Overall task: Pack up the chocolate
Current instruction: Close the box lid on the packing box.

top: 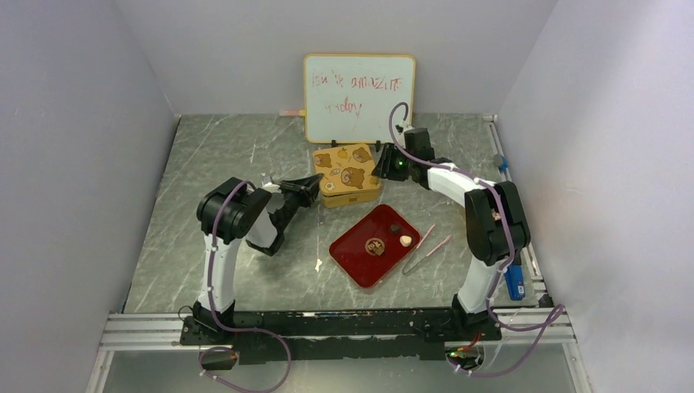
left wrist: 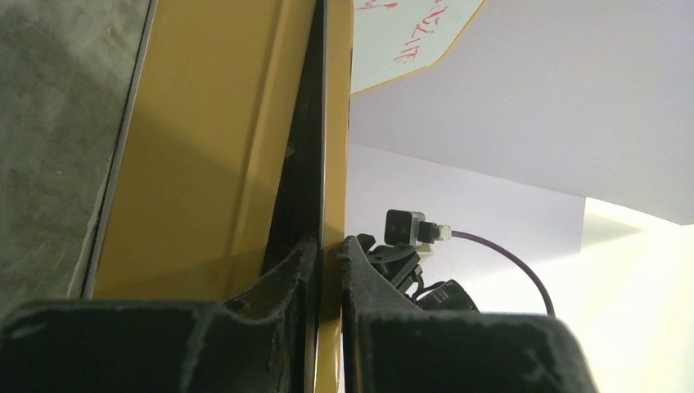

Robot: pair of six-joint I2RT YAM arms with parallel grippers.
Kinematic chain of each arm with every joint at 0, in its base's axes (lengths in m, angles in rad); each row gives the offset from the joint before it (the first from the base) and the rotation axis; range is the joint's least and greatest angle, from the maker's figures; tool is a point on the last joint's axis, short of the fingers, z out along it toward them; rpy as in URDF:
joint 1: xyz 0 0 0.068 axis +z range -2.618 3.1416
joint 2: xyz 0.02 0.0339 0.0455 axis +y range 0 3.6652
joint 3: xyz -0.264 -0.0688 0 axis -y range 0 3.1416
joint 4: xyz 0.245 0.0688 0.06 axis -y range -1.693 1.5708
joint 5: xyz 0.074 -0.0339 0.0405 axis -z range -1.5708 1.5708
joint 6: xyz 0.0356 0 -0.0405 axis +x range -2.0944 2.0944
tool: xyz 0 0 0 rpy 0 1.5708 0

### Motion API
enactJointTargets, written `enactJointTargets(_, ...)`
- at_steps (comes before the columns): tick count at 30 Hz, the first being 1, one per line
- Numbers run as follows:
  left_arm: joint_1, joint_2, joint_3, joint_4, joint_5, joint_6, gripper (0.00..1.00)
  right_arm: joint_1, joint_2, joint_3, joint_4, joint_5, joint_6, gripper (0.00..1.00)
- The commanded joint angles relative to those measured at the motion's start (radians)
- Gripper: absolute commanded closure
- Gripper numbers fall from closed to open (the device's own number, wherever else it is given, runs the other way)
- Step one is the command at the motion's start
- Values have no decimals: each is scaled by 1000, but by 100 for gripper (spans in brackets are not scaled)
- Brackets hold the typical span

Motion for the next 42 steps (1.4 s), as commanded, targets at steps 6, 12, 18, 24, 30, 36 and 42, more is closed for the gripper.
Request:
enactJointTargets(6,-21,63,-13,289,47,41,95,23,31,-6,9,32,-30,59)
enactJointTargets(12,-21,79,-14,289,65,47,93,37,42,-13,11,42,-30,59)
enactJointTargets(18,-20,86,-29,289,85,54,83,43,48,-27,14,51,-29,59)
enactJointTargets(24,-11,75,-67,287,99,67,72,45,51,-32,13,58,-27,59)
enactJointTargets(30,11,57,-99,287,113,82,63,46,58,-34,17,58,-26,59)
enactJointTargets(36,42,30,-122,275,126,99,54,46,74,-19,11,55,-28,59)
enactJointTargets(42,59,8,-142,241,137,120,50,47,83,-13,12,63,-29,60)
